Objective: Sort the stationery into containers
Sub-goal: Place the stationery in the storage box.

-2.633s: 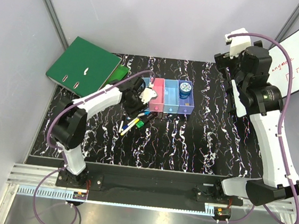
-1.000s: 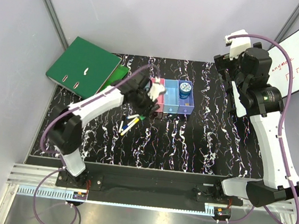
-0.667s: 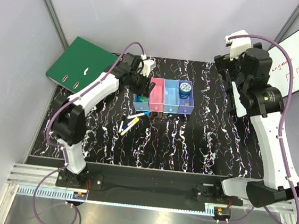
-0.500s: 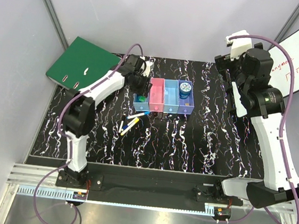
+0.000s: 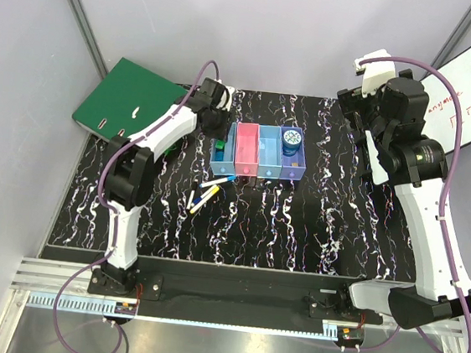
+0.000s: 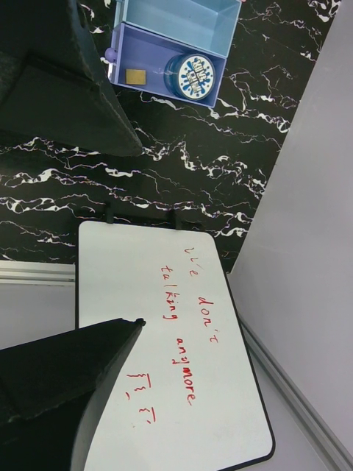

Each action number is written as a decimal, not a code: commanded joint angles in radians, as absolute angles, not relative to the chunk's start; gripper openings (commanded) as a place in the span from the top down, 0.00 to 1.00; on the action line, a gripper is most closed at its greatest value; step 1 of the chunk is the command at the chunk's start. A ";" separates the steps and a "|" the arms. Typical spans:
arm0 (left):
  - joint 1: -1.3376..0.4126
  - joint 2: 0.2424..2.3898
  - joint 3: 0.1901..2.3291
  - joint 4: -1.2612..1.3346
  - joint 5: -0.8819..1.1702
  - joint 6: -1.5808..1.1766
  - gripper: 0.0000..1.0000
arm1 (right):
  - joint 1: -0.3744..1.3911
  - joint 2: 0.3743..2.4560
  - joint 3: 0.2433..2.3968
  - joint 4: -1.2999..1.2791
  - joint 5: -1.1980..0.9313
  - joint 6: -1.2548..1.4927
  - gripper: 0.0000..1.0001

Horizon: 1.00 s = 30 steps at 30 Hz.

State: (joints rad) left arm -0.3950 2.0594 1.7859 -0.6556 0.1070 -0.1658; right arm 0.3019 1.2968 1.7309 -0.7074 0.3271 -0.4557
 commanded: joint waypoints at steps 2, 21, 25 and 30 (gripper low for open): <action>-0.388 2.091 1.819 -0.635 0.081 -0.164 1.00 | 0.307 1.287 1.746 -0.695 0.311 -0.448 0.00; -0.388 2.117 1.853 -0.637 0.196 -0.126 0.63 | 0.307 1.278 1.736 -0.692 0.316 -0.451 0.00; -0.388 2.120 1.861 -0.637 0.221 -0.121 0.48 | 0.307 1.276 1.740 -0.693 0.319 -0.453 0.00; -0.388 2.120 1.864 -0.637 0.229 -0.114 0.39 | 0.307 1.273 1.738 -0.692 0.318 -0.453 0.00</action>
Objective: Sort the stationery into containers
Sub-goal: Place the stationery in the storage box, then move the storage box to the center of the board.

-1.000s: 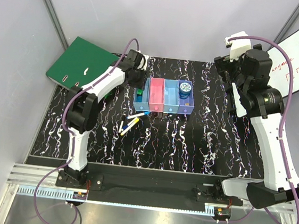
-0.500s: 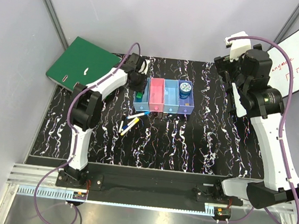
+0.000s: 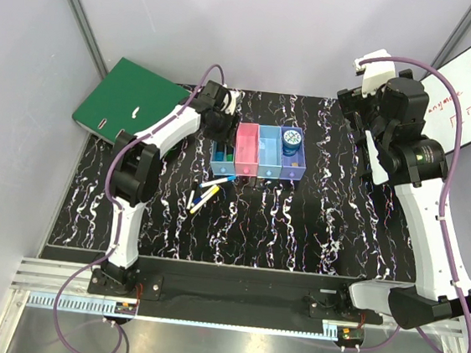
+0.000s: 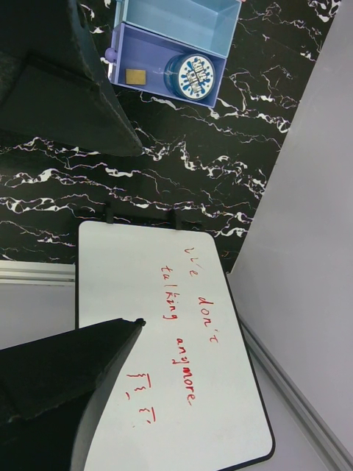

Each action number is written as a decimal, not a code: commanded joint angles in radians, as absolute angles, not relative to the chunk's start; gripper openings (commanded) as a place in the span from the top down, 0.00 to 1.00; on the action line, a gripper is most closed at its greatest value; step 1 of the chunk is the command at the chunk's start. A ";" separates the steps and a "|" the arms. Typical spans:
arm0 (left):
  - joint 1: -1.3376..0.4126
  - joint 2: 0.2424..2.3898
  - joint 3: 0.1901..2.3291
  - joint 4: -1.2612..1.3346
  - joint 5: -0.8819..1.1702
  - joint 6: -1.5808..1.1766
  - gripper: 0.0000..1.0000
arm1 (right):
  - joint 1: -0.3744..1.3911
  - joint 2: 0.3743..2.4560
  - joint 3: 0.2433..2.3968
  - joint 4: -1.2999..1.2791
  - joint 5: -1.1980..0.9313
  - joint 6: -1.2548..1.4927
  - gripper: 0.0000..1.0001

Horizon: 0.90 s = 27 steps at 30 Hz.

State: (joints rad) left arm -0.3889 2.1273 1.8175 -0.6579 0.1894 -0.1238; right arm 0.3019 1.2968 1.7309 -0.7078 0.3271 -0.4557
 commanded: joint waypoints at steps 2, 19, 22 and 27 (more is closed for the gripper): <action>-0.388 2.123 1.867 -0.635 0.235 -0.112 0.39 | 0.307 1.276 1.740 -0.692 0.319 -0.453 0.00; -0.390 2.145 1.913 -0.637 0.086 -0.057 0.45 | 0.307 1.276 1.733 -0.692 0.321 -0.456 0.00; -0.390 2.146 1.919 -0.638 0.071 -0.055 0.50 | 0.307 1.281 1.743 -0.692 0.316 -0.451 0.00; -0.393 2.166 1.914 -0.640 0.109 -0.057 0.48 | 0.308 1.284 1.752 -0.692 0.318 -0.453 0.00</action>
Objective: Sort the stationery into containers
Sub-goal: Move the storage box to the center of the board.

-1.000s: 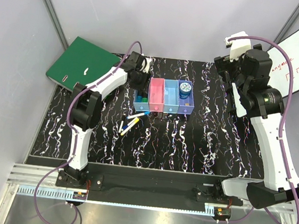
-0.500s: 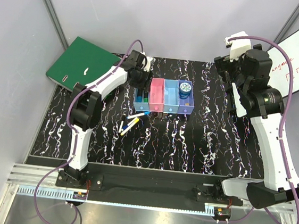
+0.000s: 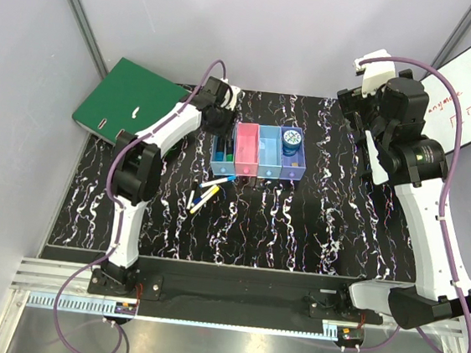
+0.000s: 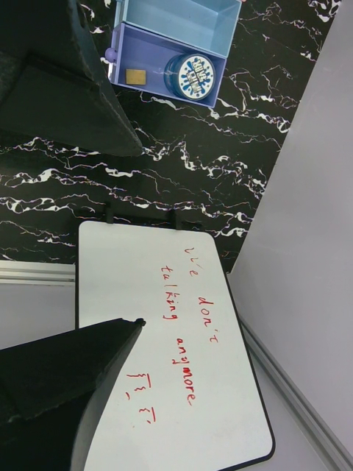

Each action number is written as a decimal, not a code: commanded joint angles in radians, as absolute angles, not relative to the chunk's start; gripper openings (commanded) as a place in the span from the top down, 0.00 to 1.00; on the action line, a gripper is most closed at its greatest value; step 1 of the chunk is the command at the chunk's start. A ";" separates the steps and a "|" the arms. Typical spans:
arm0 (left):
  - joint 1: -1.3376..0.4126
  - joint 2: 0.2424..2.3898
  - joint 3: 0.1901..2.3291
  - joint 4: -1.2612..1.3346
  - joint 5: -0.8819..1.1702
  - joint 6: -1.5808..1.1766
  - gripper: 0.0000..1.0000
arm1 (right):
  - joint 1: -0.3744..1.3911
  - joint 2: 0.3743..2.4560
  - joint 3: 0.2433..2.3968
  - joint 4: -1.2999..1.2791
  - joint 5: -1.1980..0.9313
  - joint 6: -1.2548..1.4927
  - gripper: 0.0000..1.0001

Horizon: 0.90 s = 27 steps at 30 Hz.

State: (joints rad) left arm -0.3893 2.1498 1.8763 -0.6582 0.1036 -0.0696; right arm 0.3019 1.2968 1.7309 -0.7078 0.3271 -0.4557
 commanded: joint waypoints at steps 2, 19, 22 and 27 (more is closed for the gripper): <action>-0.396 2.174 1.913 -0.641 0.110 -0.055 0.46 | 0.308 1.282 1.749 -0.690 0.318 -0.451 0.00; -0.480 2.224 1.953 -0.641 0.081 -0.006 0.46 | 0.307 1.290 1.752 -0.690 0.319 -0.454 0.00; -0.488 2.223 1.950 -0.641 0.069 -0.006 0.46 | 0.305 1.286 1.747 -0.690 0.319 -0.456 0.00; -0.482 2.209 1.948 -0.641 0.009 0.031 0.46 | 0.307 1.281 1.736 -0.689 0.321 -0.457 0.00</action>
